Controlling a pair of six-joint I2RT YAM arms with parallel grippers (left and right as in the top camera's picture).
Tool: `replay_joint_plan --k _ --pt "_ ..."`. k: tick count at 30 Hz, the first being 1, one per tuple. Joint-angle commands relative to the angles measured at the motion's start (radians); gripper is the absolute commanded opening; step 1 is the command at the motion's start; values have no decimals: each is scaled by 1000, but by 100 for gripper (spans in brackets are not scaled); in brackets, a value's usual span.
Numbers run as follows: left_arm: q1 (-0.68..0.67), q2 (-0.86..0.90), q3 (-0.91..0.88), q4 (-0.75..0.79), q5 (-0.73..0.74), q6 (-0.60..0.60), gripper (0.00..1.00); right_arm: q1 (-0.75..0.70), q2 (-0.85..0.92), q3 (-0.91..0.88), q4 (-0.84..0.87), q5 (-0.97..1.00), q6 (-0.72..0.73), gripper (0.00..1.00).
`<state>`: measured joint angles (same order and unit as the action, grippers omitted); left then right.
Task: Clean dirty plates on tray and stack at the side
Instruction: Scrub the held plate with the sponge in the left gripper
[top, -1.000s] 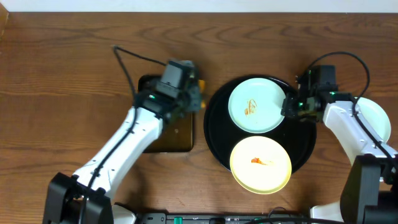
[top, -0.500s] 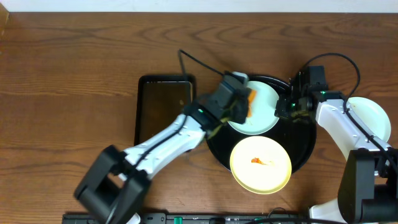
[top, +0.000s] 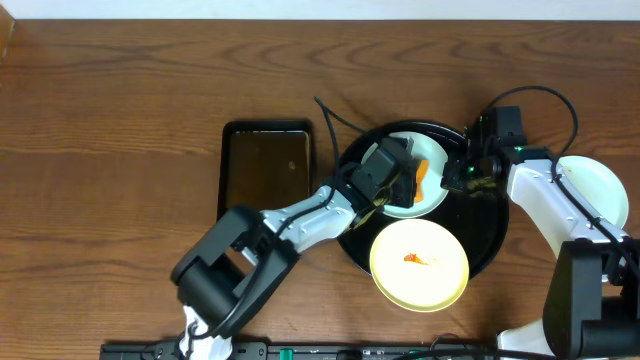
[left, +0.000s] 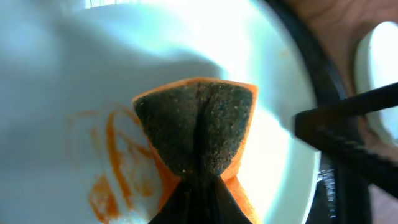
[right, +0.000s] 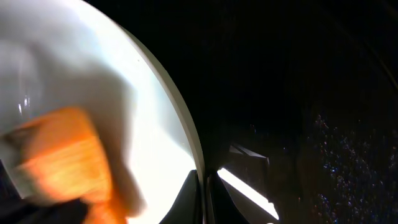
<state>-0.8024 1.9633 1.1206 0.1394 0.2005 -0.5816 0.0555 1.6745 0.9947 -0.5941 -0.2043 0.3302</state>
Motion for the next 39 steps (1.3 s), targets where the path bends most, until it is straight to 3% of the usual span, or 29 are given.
replay_joint_plan --k 1,12,19,22,25,39 --pt "16 31 -5 -3 -1 -15 8 4 2 13 -1 -6 14 1" --pt "154 31 -5 -164 -16 -14 8 4 2 13 -1 -6 14 1" --pt "171 4 -3 -206 5 31 8 4 2 13 3 -14 14 1" --pt "173 -24 -3 -222 -25 43 8 4 2 13 4 -25 13 16" --pt "176 -72 -2 -245 -76 65 8 4 2 13 5 -25 13 23" --pt "238 -305 -2 -473 -146 137 8 15 2 13 53 -99 -83 36"
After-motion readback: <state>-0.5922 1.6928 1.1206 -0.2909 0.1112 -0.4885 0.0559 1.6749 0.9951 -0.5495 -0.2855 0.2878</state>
